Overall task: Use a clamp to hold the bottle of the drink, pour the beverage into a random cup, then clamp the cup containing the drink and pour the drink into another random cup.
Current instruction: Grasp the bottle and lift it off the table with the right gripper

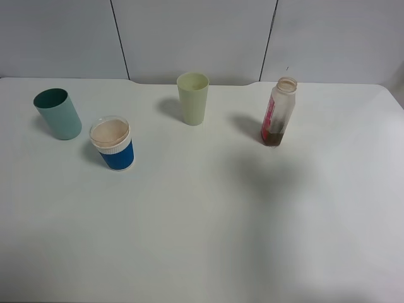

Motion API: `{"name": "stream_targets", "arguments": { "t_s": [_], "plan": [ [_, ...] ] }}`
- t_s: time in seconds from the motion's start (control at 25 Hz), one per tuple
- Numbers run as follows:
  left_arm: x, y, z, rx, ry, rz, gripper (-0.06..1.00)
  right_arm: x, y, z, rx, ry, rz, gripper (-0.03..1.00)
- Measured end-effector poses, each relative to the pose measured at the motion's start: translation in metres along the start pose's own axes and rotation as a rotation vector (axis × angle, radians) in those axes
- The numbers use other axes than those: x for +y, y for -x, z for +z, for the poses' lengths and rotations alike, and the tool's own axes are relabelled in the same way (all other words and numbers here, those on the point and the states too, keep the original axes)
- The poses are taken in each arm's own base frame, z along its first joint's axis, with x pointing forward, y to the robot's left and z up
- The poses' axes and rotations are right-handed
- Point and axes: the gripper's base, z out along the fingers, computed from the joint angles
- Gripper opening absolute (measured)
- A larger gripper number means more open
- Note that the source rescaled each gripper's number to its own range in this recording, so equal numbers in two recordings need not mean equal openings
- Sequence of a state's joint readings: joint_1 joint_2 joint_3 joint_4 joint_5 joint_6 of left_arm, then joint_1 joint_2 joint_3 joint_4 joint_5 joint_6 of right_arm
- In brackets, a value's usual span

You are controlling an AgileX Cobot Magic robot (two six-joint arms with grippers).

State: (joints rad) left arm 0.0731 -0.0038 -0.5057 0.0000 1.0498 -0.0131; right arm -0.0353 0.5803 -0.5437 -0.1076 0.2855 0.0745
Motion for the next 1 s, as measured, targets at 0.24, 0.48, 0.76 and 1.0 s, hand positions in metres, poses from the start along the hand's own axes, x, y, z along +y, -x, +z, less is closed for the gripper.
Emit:
{"name": "stream_targets", "arguments": {
  "t_s": [0.24,0.48,0.76,1.0],
  "plan": [
    [0.000,0.000,0.000,0.000,0.000,0.000,1.00,0.003,-0.006,0.016,0.072,0.020,-0.068,1.00],
    [0.000,0.000,0.000,0.000,0.000,0.000,1.00,0.028,-0.012,0.035,0.119,0.176,-0.190,1.00],
    [0.000,0.000,0.000,0.000,0.000,0.000,1.00,0.055,-0.032,0.064,0.252,0.296,-0.270,1.00],
    [0.000,0.000,0.000,0.000,0.000,0.000,1.00,0.060,-0.049,0.082,0.358,0.304,-0.285,1.00]
  ]
}}
